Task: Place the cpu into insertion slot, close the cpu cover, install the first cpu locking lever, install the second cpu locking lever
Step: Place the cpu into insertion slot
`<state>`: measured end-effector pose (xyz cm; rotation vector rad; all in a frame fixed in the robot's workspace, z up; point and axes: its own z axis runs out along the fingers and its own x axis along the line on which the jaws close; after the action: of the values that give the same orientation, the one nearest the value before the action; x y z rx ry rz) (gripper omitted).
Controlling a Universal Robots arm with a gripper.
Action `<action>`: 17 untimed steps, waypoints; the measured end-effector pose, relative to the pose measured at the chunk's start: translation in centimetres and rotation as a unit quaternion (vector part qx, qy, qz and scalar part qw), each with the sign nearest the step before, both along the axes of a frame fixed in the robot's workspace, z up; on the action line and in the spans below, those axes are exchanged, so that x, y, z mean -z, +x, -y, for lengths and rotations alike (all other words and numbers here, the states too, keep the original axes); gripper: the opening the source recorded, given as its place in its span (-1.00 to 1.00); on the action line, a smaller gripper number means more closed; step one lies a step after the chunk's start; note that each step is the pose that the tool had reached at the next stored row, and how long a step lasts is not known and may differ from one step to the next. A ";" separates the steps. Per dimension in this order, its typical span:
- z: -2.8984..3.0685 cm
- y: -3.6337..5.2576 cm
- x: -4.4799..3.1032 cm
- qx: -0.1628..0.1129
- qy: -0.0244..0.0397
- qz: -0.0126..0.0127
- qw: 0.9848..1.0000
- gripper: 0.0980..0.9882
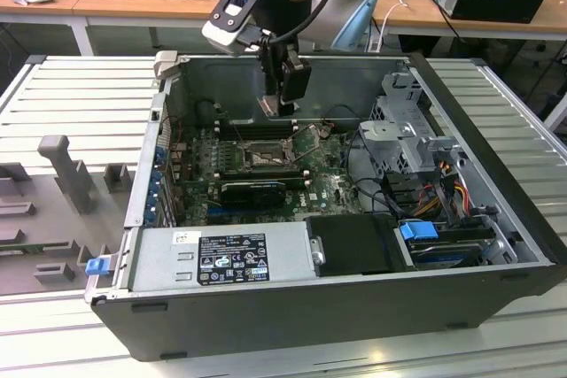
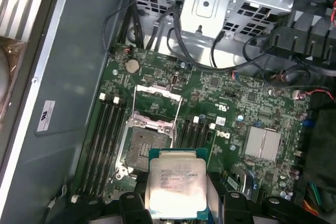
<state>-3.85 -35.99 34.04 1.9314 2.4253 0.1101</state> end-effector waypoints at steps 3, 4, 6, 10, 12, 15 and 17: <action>0.00 0.00 0.05 0.021 0.000 0.000 1.000 -0.05; 0.00 0.00 0.08 0.036 0.000 0.000 0.999 -0.05; 0.00 0.00 0.10 0.048 0.000 0.000 0.999 -0.05; 0.00 0.00 0.36 0.072 0.000 0.000 0.997 -0.05; 0.00 0.00 0.55 0.072 0.000 0.000 0.997 -0.05; 0.00 0.01 1.19 0.072 0.000 0.000 0.997 -0.05; 0.00 0.00 1.50 0.072 0.000 0.000 0.997 -0.05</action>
<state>-3.85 -35.99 32.53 2.0976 2.2766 0.1052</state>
